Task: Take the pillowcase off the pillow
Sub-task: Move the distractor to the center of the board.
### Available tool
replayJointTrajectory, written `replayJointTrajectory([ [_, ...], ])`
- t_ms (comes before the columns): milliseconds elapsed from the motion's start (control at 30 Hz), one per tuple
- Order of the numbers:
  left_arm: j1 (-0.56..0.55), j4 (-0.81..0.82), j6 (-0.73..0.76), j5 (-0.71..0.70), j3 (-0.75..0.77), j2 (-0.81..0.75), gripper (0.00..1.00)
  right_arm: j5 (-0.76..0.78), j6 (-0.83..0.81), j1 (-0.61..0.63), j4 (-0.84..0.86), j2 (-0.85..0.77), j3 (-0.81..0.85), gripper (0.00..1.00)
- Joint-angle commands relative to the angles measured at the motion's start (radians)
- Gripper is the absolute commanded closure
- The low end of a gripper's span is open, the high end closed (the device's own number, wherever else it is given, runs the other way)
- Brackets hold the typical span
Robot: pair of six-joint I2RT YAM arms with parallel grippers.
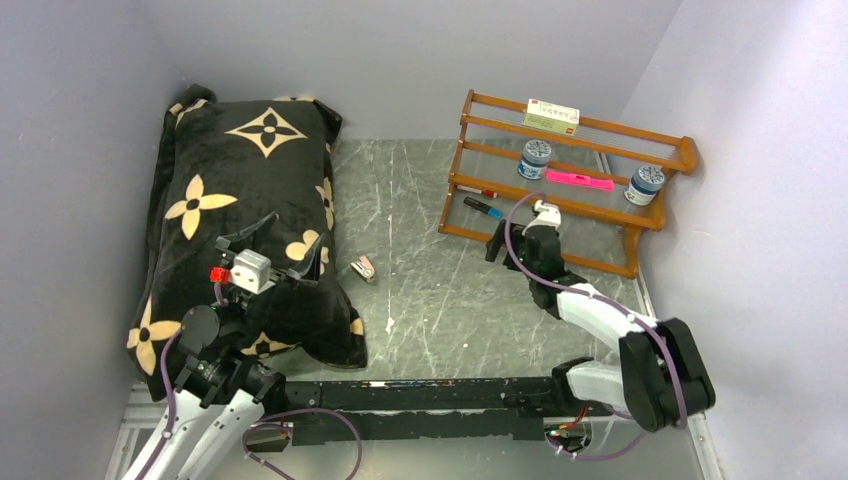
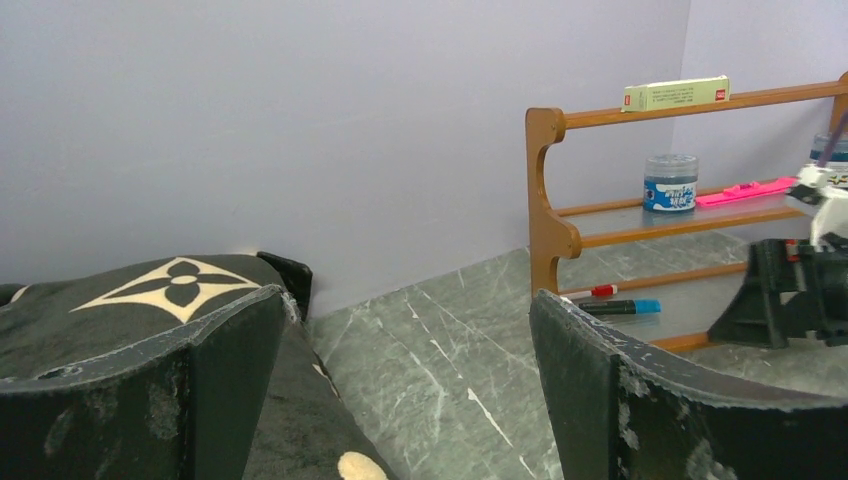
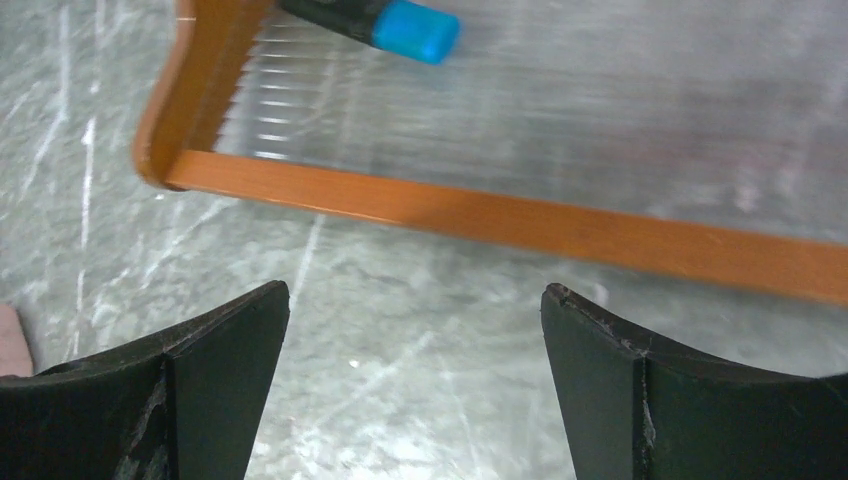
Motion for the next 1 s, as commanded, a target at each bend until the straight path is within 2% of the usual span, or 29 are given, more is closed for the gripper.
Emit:
replayJointTrajectory([
  [0, -0.004, 0.017, 0.023, -0.005, 0.002, -0.017, 0.03, -0.034, -0.082, 0.075, 0.238, 0.11, 0.102, 0.01],
  [133, -0.005, 0.016, 0.023, 0.0, 0.003, -0.009, 0.03, 0.031, -0.145, 0.115, 0.34, 0.217, 0.133, 0.02],
  [367, -0.005, 0.015, 0.025, 0.004, 0.003, -0.008, 0.03, 0.042, -0.182, 0.158, 0.396, 0.401, 0.161, 0.03],
  [767, -0.005, 0.015, 0.025, 0.01, 0.003, -0.008, 0.03, 0.044, 0.0, 0.266, 0.285, 0.436, 0.062, 0.03],
  [967, -0.005, 0.013, 0.023, 0.017, 0.006, -0.009, 0.03, 0.036, 0.049, 0.273, 0.198, 0.467, 0.098, 0.02],
])
